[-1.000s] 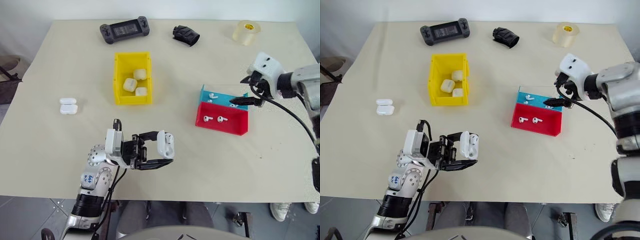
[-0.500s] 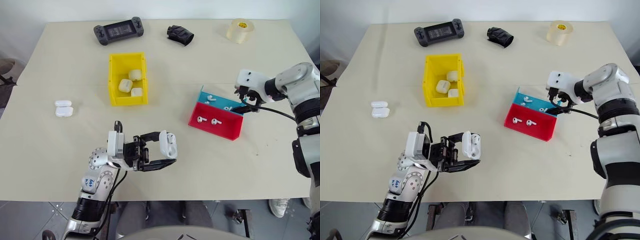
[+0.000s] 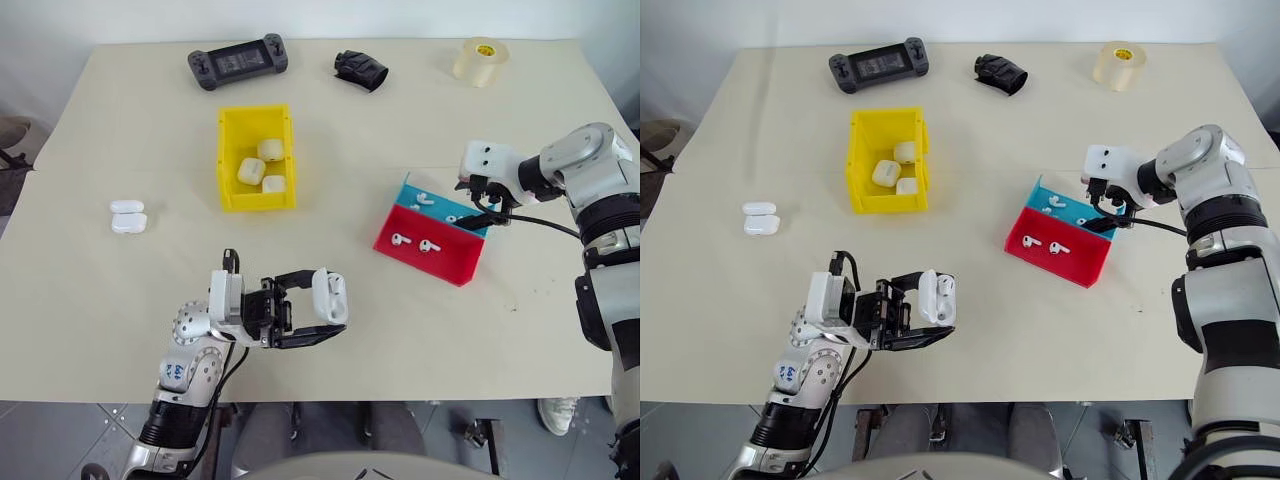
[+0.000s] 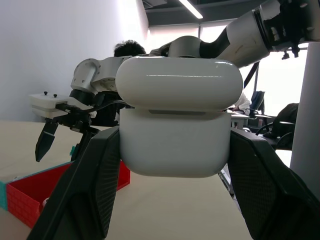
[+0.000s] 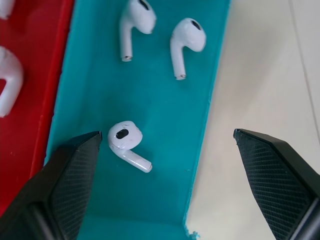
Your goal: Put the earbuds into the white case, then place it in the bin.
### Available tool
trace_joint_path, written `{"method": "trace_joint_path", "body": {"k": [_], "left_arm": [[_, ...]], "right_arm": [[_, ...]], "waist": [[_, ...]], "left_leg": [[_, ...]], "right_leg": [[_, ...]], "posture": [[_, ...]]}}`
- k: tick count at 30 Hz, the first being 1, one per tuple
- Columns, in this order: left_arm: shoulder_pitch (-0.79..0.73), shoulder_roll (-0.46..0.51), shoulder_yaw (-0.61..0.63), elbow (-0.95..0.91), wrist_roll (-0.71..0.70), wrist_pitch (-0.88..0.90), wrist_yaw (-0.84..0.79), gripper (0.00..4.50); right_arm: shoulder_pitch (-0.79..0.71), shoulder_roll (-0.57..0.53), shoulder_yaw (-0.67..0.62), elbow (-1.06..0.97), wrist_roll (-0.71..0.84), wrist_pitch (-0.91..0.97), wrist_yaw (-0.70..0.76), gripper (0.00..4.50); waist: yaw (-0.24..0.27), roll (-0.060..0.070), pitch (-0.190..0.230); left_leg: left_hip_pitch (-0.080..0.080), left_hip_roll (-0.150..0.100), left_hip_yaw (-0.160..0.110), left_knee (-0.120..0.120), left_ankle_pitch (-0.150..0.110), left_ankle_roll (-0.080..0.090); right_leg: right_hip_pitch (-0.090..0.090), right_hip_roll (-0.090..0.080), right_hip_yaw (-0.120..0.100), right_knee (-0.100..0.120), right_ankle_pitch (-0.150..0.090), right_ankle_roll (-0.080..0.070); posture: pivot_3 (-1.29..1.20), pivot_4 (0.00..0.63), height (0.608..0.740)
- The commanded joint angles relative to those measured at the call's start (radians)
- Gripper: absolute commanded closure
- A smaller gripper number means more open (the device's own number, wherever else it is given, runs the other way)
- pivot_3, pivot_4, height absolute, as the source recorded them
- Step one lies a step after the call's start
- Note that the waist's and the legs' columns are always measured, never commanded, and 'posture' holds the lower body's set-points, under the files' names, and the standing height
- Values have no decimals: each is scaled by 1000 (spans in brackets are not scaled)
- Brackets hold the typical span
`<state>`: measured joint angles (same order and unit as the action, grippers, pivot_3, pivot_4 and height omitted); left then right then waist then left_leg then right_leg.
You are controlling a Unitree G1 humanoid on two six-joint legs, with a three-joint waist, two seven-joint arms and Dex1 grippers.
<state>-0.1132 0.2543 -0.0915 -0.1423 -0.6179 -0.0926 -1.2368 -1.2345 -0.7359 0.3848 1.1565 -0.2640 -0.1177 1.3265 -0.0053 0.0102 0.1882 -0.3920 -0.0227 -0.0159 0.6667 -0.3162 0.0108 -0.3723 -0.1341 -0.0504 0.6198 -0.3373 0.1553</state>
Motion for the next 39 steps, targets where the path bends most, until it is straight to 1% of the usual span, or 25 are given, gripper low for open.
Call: {"method": "trace_joint_path", "body": {"k": [1,4,6,10,26,30,33,39], "left_arm": [[4,2,10,-9,-8,-26,-11,1703],[1,2,13,2,-7,-32,-17,1703],[-1,2,14,5,-8,-33,-18,1703],[-3,3,17,5,-8,-31,-17,1703],[-24,9,16,-24,-10,-2,13,1703],[-22,11,16,-39,-10,6,24,1703],[-24,12,17,-46,-10,12,31,1703],[-28,12,17,-54,-10,17,44,1703]], "right_arm": [[-9,-18,-12,1,-21,-40,12,62],[-2,-9,-16,3,-24,-47,36,643],[5,-10,-12,-1,-27,-58,60,1346],[9,-6,-22,0,-30,-56,47,2705],[30,0,-21,6,-36,-105,37,2705],[33,-2,-15,11,-43,-163,37,2705],[29,-8,-4,19,-59,-240,36,2705],[3,-26,24,48,-119,-363,21,2705]], "waist": [[0,0,0],[0,0,0],[0,0,0],[0,0,0],[-1,0,0],[-1,0,0],[-1,0,0],[1,0,0]], "left_leg": [[0,0,0,0,0,0],[0,0,0,0,0,0],[0,0,0,0,0,0],[0,0,0,0,0,0],[0,0,0,1,0,0],[0,0,0,1,0,0],[0,0,0,1,0,0],[1,0,0,2,0,0]], "right_leg": [[0,0,0,0,0,0],[0,0,0,0,0,0],[0,0,0,0,0,0],[0,0,0,0,0,0],[0,0,0,1,0,0],[0,0,0,2,0,0],[0,0,0,2,0,0],[0,0,0,2,0,0]], "posture": [[0,150,740],[0,150,740],[0,150,740],[0,150,740],[0,150,740],[0,150,740],[0,150,740],[0,150,740]]}}
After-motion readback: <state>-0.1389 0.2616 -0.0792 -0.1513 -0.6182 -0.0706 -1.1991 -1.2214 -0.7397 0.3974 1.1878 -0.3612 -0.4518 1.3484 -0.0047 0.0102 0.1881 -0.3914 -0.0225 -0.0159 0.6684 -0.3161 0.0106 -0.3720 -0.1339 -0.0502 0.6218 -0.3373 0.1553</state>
